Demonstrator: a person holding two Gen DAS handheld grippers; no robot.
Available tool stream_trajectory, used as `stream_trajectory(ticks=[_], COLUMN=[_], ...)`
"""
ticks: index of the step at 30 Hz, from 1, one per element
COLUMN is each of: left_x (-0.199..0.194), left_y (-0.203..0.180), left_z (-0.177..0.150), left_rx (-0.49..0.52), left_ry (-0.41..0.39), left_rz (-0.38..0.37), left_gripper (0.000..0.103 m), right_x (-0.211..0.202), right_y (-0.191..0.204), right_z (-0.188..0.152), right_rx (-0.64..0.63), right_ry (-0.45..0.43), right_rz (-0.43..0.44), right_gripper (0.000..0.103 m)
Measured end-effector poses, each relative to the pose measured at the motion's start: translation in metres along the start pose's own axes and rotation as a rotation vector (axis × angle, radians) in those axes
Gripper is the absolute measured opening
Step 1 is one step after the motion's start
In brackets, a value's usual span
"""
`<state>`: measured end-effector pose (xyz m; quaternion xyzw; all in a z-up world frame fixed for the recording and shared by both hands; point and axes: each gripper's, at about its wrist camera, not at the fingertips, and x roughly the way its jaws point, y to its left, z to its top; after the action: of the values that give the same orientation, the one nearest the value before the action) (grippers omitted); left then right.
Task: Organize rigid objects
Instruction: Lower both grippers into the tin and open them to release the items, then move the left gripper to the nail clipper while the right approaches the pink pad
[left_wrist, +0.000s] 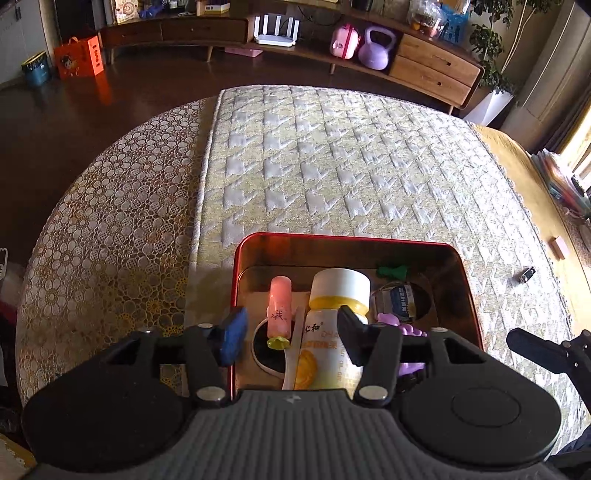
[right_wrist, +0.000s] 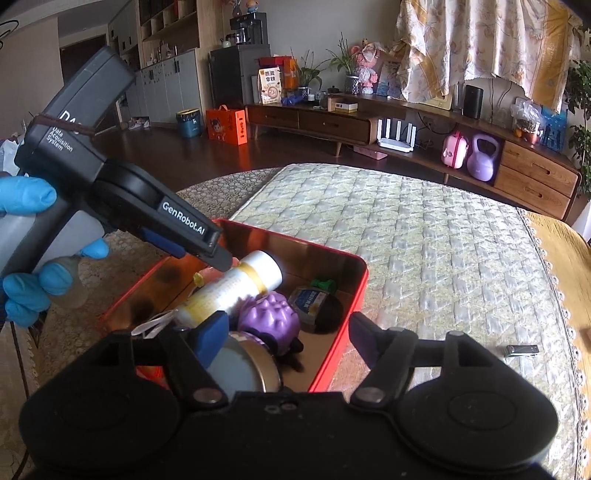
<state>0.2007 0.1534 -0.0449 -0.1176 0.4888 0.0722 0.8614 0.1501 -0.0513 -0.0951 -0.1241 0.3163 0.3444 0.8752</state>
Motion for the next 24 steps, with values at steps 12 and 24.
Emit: stream_trajectory(ticks=[12, 24], left_x=[-0.049, -0.066], left_y=[-0.044, -0.113], left_z=[-0.02, -0.041], left_rx=[0.112, 0.233], left_ry=[-0.114, -0.186], left_rz=[-0.006, -0.043], left_gripper=[0.073, 0.08], right_x=[-0.058, -0.108], right_y=[-0.017, -0.065], right_z=[-0.012, -0.03], right_rx=[0.07, 0.156], right_ry=[-0.073, -0.113], right_rz=[-0.015, -0.156], right_gripper=[0.091, 0.103])
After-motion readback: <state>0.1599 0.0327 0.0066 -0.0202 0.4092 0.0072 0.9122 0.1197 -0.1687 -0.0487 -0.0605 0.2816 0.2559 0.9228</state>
